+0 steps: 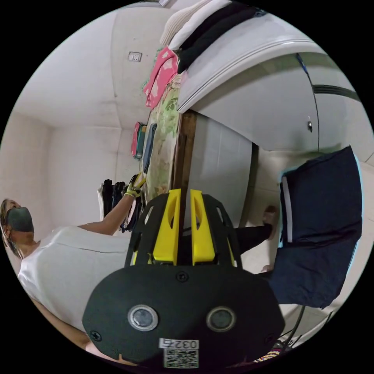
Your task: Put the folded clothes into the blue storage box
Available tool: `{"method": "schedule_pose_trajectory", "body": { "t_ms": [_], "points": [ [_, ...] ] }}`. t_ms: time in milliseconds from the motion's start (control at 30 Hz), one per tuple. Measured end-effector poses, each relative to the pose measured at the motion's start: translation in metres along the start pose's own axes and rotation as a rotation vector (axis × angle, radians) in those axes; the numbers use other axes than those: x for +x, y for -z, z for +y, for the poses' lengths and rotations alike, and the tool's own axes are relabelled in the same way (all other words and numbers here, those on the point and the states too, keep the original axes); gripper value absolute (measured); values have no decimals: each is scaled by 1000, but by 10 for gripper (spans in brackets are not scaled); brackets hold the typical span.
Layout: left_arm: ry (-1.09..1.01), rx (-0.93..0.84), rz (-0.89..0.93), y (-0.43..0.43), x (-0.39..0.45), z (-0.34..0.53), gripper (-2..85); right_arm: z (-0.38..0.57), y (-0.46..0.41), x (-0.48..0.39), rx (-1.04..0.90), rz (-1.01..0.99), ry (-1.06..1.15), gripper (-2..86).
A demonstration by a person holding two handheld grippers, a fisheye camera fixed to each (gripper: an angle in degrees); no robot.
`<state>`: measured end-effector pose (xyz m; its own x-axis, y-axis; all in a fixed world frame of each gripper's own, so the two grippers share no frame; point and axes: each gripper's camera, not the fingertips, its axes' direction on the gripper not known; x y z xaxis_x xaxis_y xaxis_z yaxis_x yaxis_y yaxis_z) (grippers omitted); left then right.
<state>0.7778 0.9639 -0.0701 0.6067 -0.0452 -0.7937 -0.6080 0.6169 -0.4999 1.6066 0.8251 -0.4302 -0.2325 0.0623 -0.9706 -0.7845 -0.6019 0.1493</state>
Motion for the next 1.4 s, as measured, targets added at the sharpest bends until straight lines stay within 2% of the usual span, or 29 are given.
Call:
{"method": "schedule_pose_trajectory", "body": {
  "t_ms": [233, 433, 633, 800, 900, 1100, 1300, 1400],
  "points": [
    [41, -8, 15, -52, -37, -44, 105, 31, -17, -12, -1, 17, -78, 51],
    [-157, -45, -19, -64, -32, -41, 100, 75, -24, -17, -8, 29, -140, 50],
    [-31, -170, 280, -123, -103, -68, 102, 101, -36, -28, -76, 63, -128, 50],
    [-72, -118, 238, -130, -95, -54, 71, 114, -49, -42, -103, 46, -76, 51],
    [-87, -101, 327, -116, -91, -25, 65, 125, -57, -49, -123, 29, -40, 51],
    [-58, -180, 503, -89, -108, 83, 63, 144, -63, -56, -156, -12, 23, 50],
    [-21, -285, 572, -47, -183, 189, 62, 145, -93, -79, -266, -44, 132, 50],
    [-95, -358, 591, -19, -215, 214, 64, 142, -124, -99, -348, -64, 201, 52]
  ]
}}
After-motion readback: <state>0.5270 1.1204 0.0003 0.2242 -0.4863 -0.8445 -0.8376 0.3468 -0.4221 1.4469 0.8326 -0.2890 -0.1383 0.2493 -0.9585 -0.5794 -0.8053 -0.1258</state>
